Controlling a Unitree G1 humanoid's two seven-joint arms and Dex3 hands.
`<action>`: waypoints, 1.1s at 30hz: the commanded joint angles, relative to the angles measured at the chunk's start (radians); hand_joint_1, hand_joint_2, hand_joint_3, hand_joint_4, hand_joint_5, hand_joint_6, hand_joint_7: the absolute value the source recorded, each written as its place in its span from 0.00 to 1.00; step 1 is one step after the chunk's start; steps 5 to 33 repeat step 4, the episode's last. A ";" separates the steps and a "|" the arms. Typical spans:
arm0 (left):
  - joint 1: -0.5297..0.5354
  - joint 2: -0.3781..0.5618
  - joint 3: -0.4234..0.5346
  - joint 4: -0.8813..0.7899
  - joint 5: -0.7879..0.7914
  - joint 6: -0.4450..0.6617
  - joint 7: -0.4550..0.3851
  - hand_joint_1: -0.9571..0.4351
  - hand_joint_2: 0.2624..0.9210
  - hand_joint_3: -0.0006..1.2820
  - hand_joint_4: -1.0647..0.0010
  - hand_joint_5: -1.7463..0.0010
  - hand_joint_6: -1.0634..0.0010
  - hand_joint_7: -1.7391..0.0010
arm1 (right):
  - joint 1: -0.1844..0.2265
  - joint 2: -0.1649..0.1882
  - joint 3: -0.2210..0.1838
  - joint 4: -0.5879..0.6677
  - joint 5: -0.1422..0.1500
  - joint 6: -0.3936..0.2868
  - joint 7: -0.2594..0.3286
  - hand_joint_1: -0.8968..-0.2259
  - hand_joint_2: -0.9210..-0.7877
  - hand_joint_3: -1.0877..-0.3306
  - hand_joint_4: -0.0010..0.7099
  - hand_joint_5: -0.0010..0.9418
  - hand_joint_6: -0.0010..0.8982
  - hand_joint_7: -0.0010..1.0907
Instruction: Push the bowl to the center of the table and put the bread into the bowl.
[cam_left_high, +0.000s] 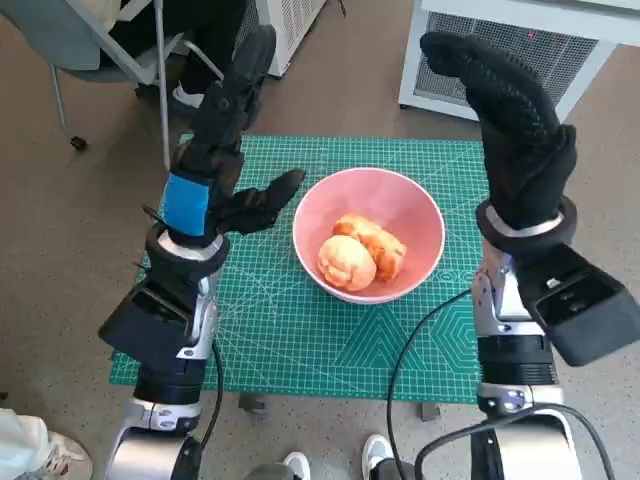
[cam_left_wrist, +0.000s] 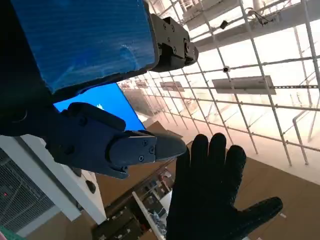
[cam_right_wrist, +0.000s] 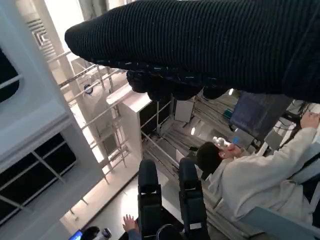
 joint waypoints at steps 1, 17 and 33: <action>0.009 0.004 0.008 0.009 -0.017 -0.021 -0.009 0.28 1.00 0.27 0.80 0.99 0.73 0.98 | 0.020 -0.002 0.005 0.004 -0.006 0.006 0.001 0.52 0.00 0.38 0.24 0.21 0.00 0.54; 0.012 0.003 0.010 0.008 -0.025 -0.022 -0.013 0.28 1.00 0.27 0.80 0.99 0.72 0.98 | 0.025 0.001 0.006 -0.004 -0.006 0.010 -0.001 0.52 0.00 0.38 0.25 0.21 0.00 0.54; 0.012 0.003 0.010 0.008 -0.025 -0.022 -0.013 0.28 1.00 0.27 0.80 0.99 0.72 0.98 | 0.025 0.001 0.006 -0.004 -0.006 0.010 -0.001 0.52 0.00 0.38 0.25 0.21 0.00 0.54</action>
